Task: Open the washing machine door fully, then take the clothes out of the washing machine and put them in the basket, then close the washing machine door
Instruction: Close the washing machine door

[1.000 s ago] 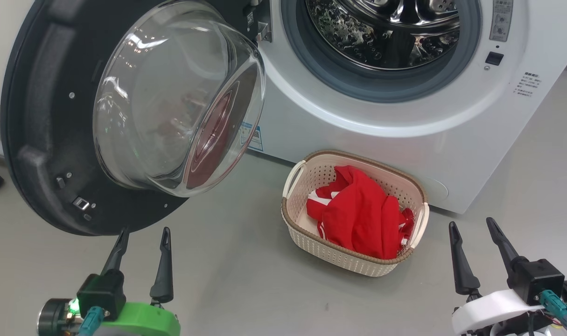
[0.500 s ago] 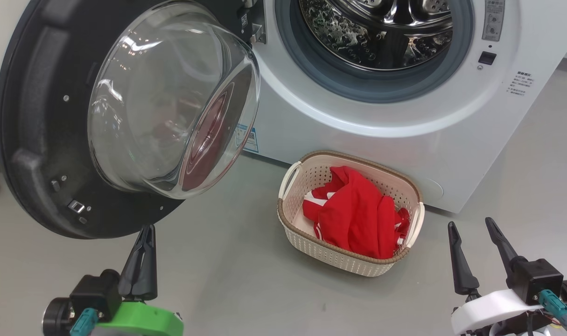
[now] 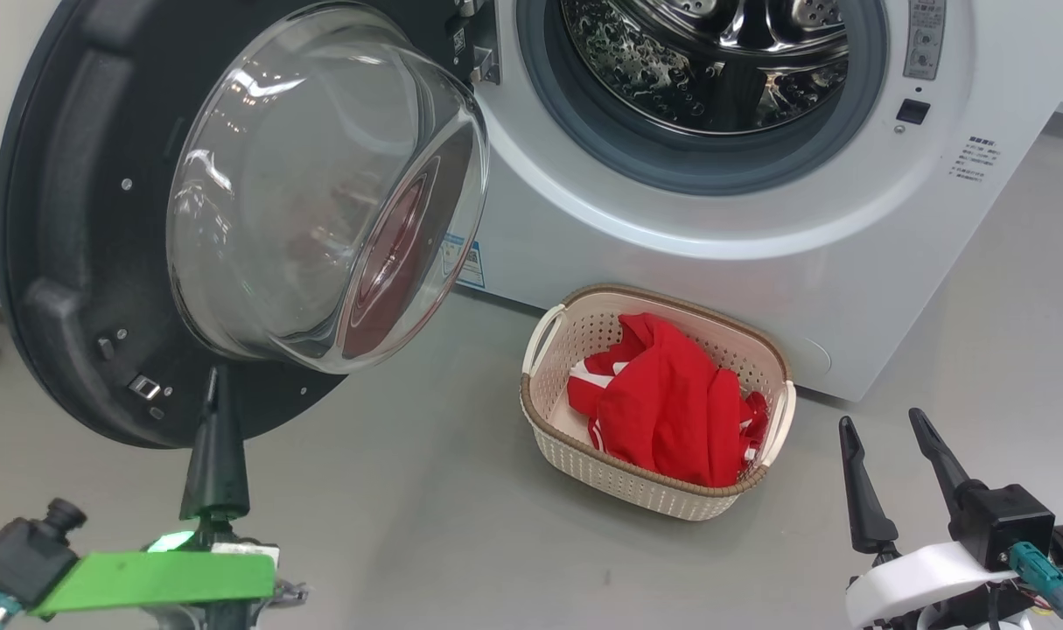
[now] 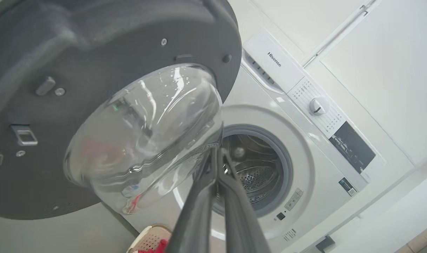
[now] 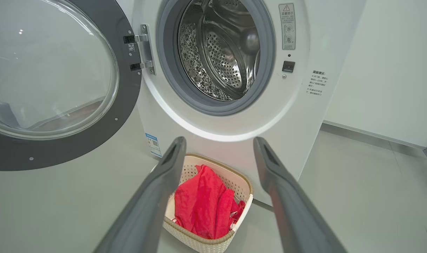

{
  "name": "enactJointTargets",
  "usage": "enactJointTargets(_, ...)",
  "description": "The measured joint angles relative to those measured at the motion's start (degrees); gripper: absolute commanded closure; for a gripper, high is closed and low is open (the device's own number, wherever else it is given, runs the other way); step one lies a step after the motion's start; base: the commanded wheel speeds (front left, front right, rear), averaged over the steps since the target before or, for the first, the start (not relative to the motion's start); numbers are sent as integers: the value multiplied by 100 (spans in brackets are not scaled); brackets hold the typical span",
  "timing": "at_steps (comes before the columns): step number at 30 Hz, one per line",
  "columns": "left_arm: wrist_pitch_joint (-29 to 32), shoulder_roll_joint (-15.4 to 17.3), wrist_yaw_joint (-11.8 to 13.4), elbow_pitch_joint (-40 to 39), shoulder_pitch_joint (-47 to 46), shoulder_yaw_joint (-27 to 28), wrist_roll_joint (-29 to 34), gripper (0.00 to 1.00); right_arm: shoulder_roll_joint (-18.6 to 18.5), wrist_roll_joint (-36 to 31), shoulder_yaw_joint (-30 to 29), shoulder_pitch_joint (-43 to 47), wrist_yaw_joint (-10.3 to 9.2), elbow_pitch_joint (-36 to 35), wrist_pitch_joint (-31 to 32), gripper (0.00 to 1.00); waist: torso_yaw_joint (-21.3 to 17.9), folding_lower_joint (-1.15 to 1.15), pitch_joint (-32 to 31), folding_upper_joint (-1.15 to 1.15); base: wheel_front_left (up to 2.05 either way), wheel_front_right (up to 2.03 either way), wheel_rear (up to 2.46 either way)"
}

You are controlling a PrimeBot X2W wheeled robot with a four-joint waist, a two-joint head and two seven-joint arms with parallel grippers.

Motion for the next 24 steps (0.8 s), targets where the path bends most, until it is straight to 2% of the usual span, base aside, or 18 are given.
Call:
enactJointTargets(5,-69,-2,-20,-516,-17,255,-1361,100,0,1,-5,1,-3,-4,1,0,-20,0,18,0,0,0,0)
enactJointTargets(11,-42,33,-20,-870,-158,1248,-1887,100,-1,0,-11,1,-7,-70,10,0,-38,0,92,0,0,0,0)
enactJointTargets(18,213,750,-12,-647,-417,2314,-2465,100,-64,-1,-58,-1,-10,-182,57,0,-63,0,244,0,0,0,0)
enactJointTargets(24,558,1217,242,119,-627,2886,-3071,100,-124,-18,-62,-25,-9,-233,85,0,-98,0,395,0,0,0,0)
